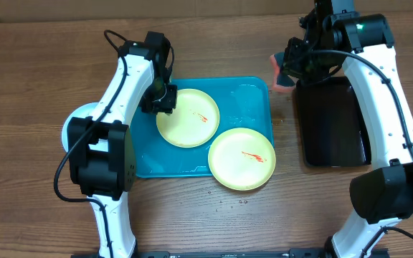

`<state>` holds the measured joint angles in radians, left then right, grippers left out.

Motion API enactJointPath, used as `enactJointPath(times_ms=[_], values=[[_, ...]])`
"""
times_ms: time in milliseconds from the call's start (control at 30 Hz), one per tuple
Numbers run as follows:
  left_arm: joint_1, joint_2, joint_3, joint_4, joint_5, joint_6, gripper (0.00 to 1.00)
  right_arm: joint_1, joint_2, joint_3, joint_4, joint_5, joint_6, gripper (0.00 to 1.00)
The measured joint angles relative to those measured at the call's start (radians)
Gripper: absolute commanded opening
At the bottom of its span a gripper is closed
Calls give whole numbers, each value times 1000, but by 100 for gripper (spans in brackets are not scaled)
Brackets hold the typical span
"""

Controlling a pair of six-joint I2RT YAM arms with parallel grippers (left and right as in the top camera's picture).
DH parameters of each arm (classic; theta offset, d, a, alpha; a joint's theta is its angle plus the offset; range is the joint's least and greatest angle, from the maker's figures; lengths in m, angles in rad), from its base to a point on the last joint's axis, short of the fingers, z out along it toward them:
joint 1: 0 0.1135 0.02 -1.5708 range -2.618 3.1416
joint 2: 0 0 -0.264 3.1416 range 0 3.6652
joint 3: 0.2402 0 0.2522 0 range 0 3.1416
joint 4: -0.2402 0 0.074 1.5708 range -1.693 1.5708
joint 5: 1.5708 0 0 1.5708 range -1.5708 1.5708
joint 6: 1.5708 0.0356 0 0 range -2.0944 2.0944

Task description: Clean dirty plates on tray and stack at the side

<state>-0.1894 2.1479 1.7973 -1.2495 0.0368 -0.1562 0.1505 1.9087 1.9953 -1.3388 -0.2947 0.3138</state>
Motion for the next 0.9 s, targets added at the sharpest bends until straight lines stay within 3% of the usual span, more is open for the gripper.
enactJointPath(times_ms=[267, 500, 700, 900], values=[[44, -12, 0, -60, 50, -29, 39, 0, 0, 0, -5, 0, 0, 4], [110, -204, -36, -76, 57, -53, 39, 0, 0, 0, -4, 0, 0, 4], [108, -393, -323, 128, 102, -110, 44, 0, 0, 0, -3, 0, 0, 4], [108, -397, -553, 351, 137, -222, 45, 0, 0, 0, 1, 4, -1, 4]])
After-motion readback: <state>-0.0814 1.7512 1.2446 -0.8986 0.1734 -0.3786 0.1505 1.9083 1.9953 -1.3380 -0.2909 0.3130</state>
